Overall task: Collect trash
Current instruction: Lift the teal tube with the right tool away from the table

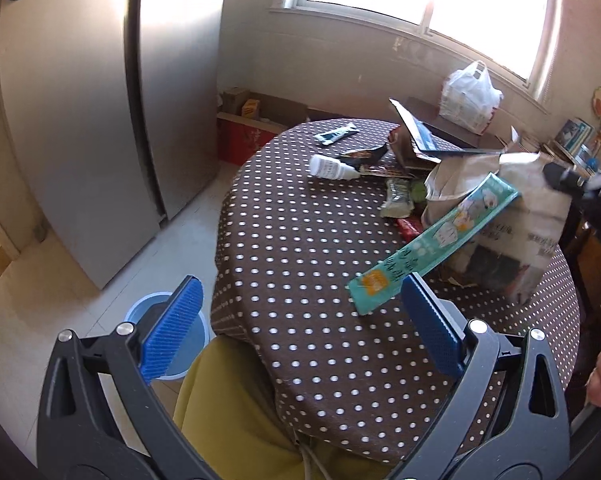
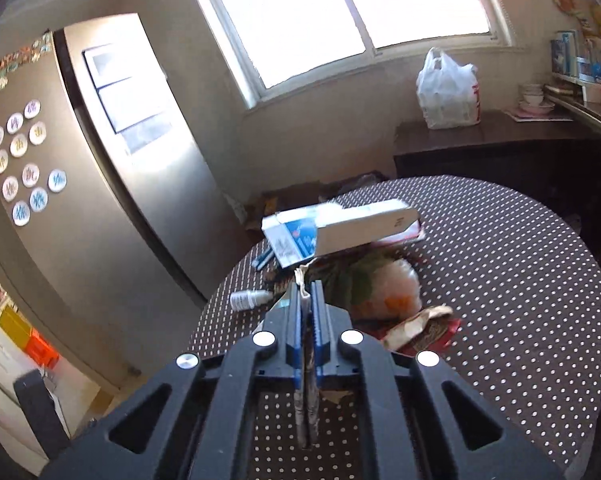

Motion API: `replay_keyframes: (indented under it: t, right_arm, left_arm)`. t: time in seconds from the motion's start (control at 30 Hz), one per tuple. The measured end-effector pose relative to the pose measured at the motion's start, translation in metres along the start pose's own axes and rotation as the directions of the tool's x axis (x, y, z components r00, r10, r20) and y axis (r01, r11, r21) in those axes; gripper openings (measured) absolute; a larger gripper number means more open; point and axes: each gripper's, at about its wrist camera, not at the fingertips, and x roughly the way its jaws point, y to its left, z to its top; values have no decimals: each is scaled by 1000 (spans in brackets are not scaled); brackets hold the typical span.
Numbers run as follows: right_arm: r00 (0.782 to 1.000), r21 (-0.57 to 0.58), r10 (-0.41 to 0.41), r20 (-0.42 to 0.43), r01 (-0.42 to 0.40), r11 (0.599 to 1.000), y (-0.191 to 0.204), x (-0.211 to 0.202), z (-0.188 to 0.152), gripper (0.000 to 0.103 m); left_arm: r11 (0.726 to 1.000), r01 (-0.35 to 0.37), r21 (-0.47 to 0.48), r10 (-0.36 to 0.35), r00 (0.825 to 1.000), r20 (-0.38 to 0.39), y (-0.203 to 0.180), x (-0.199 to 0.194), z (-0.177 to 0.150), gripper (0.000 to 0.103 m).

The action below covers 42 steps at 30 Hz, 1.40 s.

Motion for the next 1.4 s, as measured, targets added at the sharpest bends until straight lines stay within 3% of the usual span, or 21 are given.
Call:
replay_keyframes:
  t: [0.2,0.4,0.53,0.73,0.83,1.0,1.03,1.1,1.13,1.17,1.27,1.4]
  right_arm:
    - [995,5,7,95,-7,1000,-3,-30,9,5]
    - [984,31,-38,175,33,999,-17,-55,20,5]
    - [968,56,-96,234,85,995,-31,-78,26,5]
    - [920,110,-233,315,209,972,-58,-122,29,5]
    - [900,136,-300,316,270,953,-74,-134,24,5]
    - [900,176,-354,254,317,932,-95,-133,8,5]
    - [901,178,-361,241,325,929,-96,-130,5,5]
    - [901,184,-374,220,338,923,-98,-126,-1,5]
    - [903,185,-375,210,340,922,-99,-123,-1,5]
    - [905,184,-374,202,340,922,-99,-120,-3,5]
    - [914,179,-359,188,328,928,-98,-113,-4,5]
    - [929,165,-323,178,296,941,-95,-107,-6,5]
  left_arm:
    - [998,28,61,-25,998,-57,-18,10,-2,97]
    - [990,56,133,-49,997,-59,-37,15,1,97]
    - [978,100,185,-87,993,-77,-46,24,6,97]
    - [942,239,236,-196,962,-190,-59,49,15,97]
    - [927,212,309,-168,972,-163,-70,54,16,97]
    - [898,215,385,-153,971,-186,-83,76,16,97]
    - [892,228,390,-161,967,-197,-84,79,16,92]
    - [887,235,398,-153,962,-227,-86,88,15,71]
    - [893,234,385,-159,963,-218,-85,91,17,55]
    - [899,228,373,-157,964,-213,-84,92,20,30]
    - [898,266,349,-189,952,-240,-79,88,22,12]
    - [906,233,352,-159,961,-226,-78,80,16,8]
